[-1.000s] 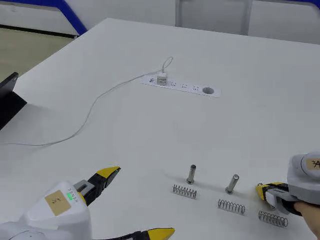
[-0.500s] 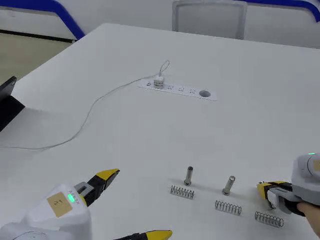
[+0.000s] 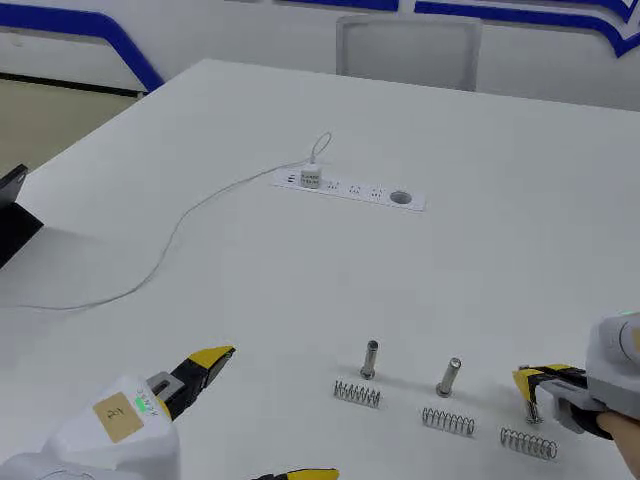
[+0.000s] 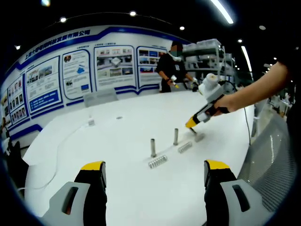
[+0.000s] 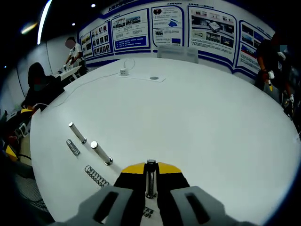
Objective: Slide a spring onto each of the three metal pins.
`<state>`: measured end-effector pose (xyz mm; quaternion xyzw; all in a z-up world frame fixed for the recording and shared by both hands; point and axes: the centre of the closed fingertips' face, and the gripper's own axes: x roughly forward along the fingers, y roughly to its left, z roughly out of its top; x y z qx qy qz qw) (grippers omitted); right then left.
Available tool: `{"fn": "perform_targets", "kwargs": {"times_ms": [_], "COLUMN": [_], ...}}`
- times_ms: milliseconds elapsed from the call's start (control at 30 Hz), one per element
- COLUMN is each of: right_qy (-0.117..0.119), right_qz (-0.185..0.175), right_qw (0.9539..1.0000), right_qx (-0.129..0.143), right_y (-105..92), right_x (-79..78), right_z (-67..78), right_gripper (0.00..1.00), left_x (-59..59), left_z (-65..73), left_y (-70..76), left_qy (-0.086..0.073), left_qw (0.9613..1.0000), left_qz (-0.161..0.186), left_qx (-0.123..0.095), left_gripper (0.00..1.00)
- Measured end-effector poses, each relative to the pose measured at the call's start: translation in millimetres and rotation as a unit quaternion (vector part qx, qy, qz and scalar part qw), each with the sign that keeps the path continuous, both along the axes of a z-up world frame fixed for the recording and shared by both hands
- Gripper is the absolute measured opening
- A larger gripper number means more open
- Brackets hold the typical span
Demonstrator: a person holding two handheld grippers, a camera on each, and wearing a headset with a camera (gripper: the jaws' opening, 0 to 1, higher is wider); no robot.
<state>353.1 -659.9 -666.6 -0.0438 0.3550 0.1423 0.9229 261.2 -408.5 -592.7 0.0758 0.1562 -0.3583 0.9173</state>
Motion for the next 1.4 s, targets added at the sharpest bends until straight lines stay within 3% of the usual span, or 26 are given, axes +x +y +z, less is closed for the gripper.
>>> {"fn": "perform_targets", "kwargs": {"times_ms": [900,1067,1400], "right_qy": [-0.037,-0.055,-0.069], "right_qz": [0.018,0.034,0.045], "right_qw": [0.9991,0.9979,0.9965], "right_qx": [0.011,0.003,-0.012], "right_y": [0.9,0.8,-2.8], "right_x": [-8.5,-15.5,-20.6], "right_z": [9.5,11.2,12.1], "right_gripper": [0.08,0.08,0.09], "left_x": [-1.1,-1.8,-3.5], "left_z": [-2.2,-2.8,-3.4], "left_y": [0.1,-1.1,-2.8], "left_qy": [0.0,0.0,0.001], "left_qw": [1.0,0.9999,0.9998], "left_qz": [-0.004,-0.008,-0.013], "left_qx": [0.009,0.011,0.013], "left_gripper": [0.87,0.87,0.87]}}
